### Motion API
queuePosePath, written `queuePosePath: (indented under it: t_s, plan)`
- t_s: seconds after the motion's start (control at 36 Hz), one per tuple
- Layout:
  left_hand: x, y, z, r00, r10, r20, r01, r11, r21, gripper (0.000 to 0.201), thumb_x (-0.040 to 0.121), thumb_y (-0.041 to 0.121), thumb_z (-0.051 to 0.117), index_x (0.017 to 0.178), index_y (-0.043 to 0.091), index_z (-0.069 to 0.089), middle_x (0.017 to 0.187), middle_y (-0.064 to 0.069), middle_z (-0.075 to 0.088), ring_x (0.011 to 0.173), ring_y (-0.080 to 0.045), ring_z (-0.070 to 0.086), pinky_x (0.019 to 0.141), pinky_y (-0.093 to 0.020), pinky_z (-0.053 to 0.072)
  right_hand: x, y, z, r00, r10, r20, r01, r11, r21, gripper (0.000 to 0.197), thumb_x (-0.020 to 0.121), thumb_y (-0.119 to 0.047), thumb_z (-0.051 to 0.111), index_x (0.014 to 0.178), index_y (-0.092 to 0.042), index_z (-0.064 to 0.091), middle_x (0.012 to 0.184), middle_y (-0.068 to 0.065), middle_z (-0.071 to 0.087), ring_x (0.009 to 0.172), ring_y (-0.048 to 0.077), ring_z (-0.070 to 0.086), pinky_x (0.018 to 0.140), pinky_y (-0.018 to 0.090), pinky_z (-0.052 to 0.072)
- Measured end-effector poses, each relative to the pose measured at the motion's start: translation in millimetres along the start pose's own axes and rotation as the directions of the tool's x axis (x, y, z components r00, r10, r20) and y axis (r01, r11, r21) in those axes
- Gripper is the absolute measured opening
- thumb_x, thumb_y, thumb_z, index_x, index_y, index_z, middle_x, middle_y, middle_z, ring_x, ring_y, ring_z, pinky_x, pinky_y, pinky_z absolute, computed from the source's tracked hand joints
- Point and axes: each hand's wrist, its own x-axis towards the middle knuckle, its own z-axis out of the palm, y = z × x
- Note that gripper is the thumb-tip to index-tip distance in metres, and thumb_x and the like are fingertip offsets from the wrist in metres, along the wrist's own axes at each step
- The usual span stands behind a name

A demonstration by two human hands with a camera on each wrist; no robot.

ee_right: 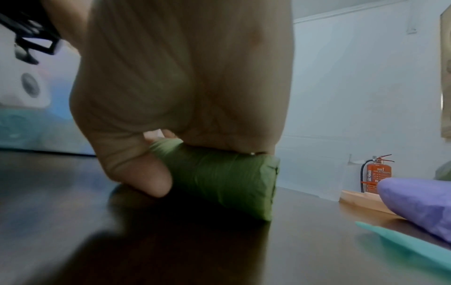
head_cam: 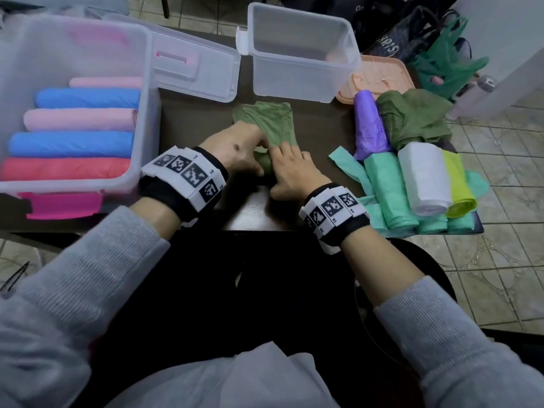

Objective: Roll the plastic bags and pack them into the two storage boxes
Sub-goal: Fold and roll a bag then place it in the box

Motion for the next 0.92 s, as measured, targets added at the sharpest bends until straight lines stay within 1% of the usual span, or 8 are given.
queuePosePath:
  t_s: [0.17,0.33,0.47,0.53,0.61,0.67,0.81,0.92]
  plan:
    - [-13,10,11,0.995,0.059,-0.085,-0.049,0.993,0.110,0.058,0.061,0.023,0.086,0.108,0.005,0.058,0.107,-0.012,0.057,0.103,-0.029,0.054,0.080,-0.039,0.047,9,0,-5,0.999,0.020,0.035,-0.021,0.999,0.046,0.067,0.081,-0.043,0.061,0.131,-0.008,0.033,0.131,0.011,0.039,0.126,0.029,0.035,0.101,0.042,0.028]
    - [-16,6,13,0.990,0.074,-0.117,-0.053,0.984,0.169,0.046,0.067,0.010,0.080,0.109,0.008,0.060,0.109,-0.012,0.062,0.103,-0.032,0.057,0.075,-0.039,0.043,8,-4,-6,0.998,0.019,0.063,-0.026,0.992,0.126,0.058,0.081,-0.030,0.060,0.127,-0.007,0.031,0.130,0.014,0.042,0.123,0.030,0.038,0.097,0.042,0.032]
    - [-17,4,3,1.000,0.003,-0.017,-0.001,0.988,0.157,0.057,0.059,0.015,0.086,0.111,0.013,0.064,0.106,-0.015,0.064,0.098,-0.035,0.061,0.072,-0.036,0.047,5,-8,-9,0.995,-0.023,0.092,0.009,0.989,0.146,0.058,0.083,-0.025,0.061,0.131,-0.003,0.035,0.133,0.015,0.033,0.127,0.031,0.030,0.102,0.044,0.034]
    - [-18,4,-2,0.999,-0.035,0.037,0.031,0.993,0.114,0.057,0.057,0.015,0.088,0.109,0.014,0.067,0.099,-0.013,0.064,0.090,-0.032,0.062,0.070,-0.033,0.050,3,-10,-10,0.997,-0.037,0.073,0.028,0.992,0.119,0.057,0.083,-0.023,0.062,0.130,-0.003,0.037,0.133,0.016,0.031,0.126,0.032,0.029,0.102,0.042,0.034]
    - [-16,2,-9,0.991,-0.086,0.106,0.079,0.995,0.066,0.040,0.062,0.012,0.086,0.098,0.011,0.069,0.068,-0.001,0.059,0.059,-0.015,0.057,0.053,-0.023,0.043,-2,-13,-8,0.997,-0.045,-0.056,0.050,0.996,0.073,0.056,0.082,-0.022,0.067,0.126,-0.003,0.038,0.129,0.014,0.036,0.120,0.030,0.034,0.092,0.038,0.038]
    - [-15,2,-12,0.987,-0.103,0.123,0.099,0.994,0.041,0.034,0.064,0.012,0.084,0.094,0.009,0.069,0.062,0.003,0.056,0.053,-0.009,0.054,0.053,-0.022,0.041,-6,-15,-6,0.991,-0.058,-0.124,0.064,0.997,0.042,0.055,0.081,-0.021,0.070,0.122,-0.003,0.039,0.127,0.014,0.039,0.117,0.030,0.038,0.088,0.038,0.040]
    - [-11,2,-14,0.976,-0.138,0.170,0.139,0.990,0.005,0.033,0.071,0.012,0.079,0.103,0.014,0.069,0.068,0.004,0.059,0.059,-0.010,0.055,0.064,-0.027,0.044,-4,-12,-5,0.991,-0.046,-0.127,0.062,0.990,0.125,0.046,0.081,-0.018,0.070,0.118,-0.004,0.047,0.122,0.014,0.048,0.116,0.029,0.043,0.090,0.039,0.042]
    - [-9,5,-11,0.988,-0.134,0.071,0.134,0.991,0.001,0.055,0.071,0.010,0.080,0.122,0.011,0.059,0.114,-0.012,0.062,0.091,-0.028,0.062,0.071,-0.031,0.044,5,-7,-13,0.997,-0.052,-0.052,0.061,0.981,0.182,0.044,0.081,-0.018,0.070,0.119,-0.004,0.054,0.119,0.015,0.053,0.112,0.031,0.050,0.087,0.035,0.043]
